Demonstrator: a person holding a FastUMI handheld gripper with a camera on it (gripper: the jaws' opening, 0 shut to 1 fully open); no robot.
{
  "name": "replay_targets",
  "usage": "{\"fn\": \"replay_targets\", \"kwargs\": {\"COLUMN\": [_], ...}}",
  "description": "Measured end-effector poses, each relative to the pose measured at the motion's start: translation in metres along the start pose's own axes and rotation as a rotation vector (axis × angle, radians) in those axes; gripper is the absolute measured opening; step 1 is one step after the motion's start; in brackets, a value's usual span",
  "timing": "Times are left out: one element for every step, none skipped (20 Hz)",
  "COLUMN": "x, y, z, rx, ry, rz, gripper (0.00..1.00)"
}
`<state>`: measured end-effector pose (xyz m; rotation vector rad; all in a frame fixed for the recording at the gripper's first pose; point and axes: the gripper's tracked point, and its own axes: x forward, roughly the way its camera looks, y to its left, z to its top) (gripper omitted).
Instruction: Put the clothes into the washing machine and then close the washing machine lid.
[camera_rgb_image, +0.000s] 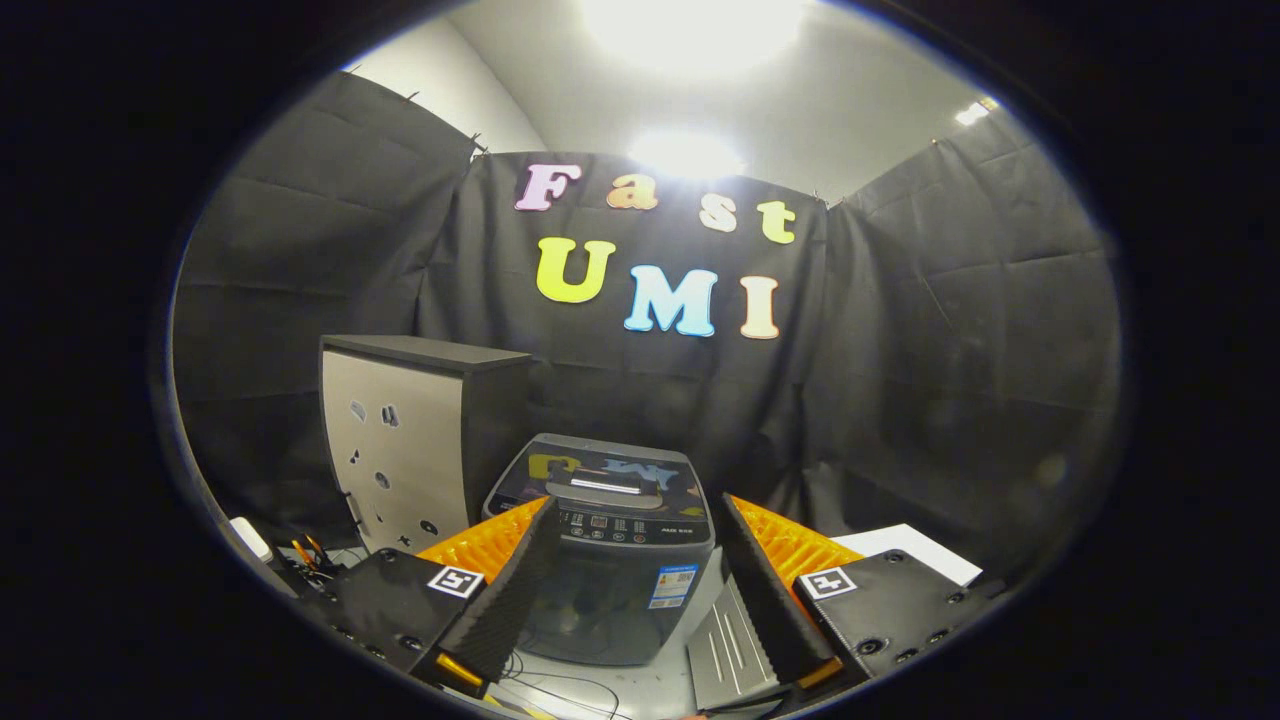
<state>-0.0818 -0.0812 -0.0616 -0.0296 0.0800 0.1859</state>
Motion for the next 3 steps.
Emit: {"fn": "replay_targets", "kwargs": {"x": [0.0018, 0.0035, 0.0056], "y": [0.0003, -0.0002, 0.0000], "z": [0.0016, 0.0036, 0.0059], "rx": [0.004, 0.003, 0.001], "ry": [-0.001, -0.006, -0.011], "rz": [-0.003, -0.005, -0.006], "gripper": [0.99, 0.99, 0.99]}}
